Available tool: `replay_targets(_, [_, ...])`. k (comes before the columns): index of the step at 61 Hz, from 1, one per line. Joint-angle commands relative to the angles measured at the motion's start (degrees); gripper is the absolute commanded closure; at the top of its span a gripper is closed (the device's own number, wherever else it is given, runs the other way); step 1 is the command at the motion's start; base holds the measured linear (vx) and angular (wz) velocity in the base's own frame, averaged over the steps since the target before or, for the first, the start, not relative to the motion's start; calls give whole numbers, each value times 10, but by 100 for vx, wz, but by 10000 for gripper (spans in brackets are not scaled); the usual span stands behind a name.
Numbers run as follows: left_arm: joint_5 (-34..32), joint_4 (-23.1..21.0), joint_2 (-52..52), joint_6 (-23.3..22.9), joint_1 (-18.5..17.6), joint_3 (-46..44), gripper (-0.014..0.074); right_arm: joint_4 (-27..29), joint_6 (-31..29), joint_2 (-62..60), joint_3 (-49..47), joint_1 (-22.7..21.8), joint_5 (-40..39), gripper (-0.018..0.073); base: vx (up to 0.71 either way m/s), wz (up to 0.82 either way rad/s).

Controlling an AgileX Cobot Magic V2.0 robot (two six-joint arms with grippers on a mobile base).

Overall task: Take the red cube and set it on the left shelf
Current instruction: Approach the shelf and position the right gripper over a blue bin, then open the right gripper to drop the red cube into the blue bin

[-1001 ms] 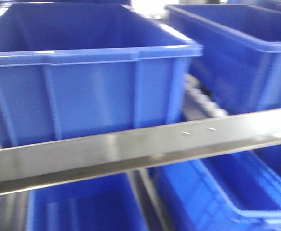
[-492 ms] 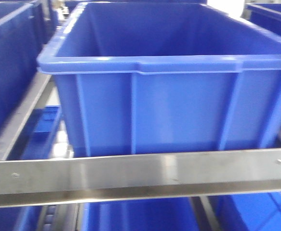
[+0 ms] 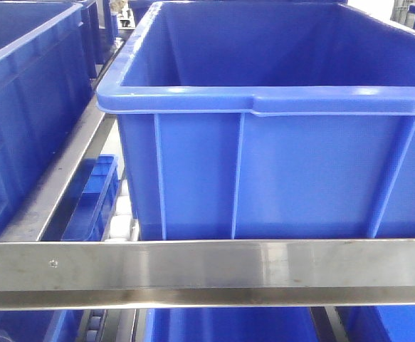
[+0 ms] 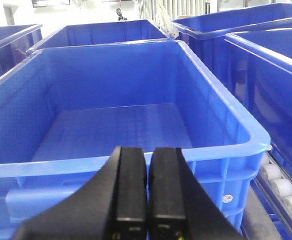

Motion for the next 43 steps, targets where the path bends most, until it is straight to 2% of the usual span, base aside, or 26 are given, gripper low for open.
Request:
replay_targets(1, [-48,-4,5,0,-3,13,491,-7,-4,-4,-17,1,-47,501,0,0])
replay_targets(43, [-48,-4,5,0,-3,13,491,-7,-4,-4,-17,1,-47,501,0,0])
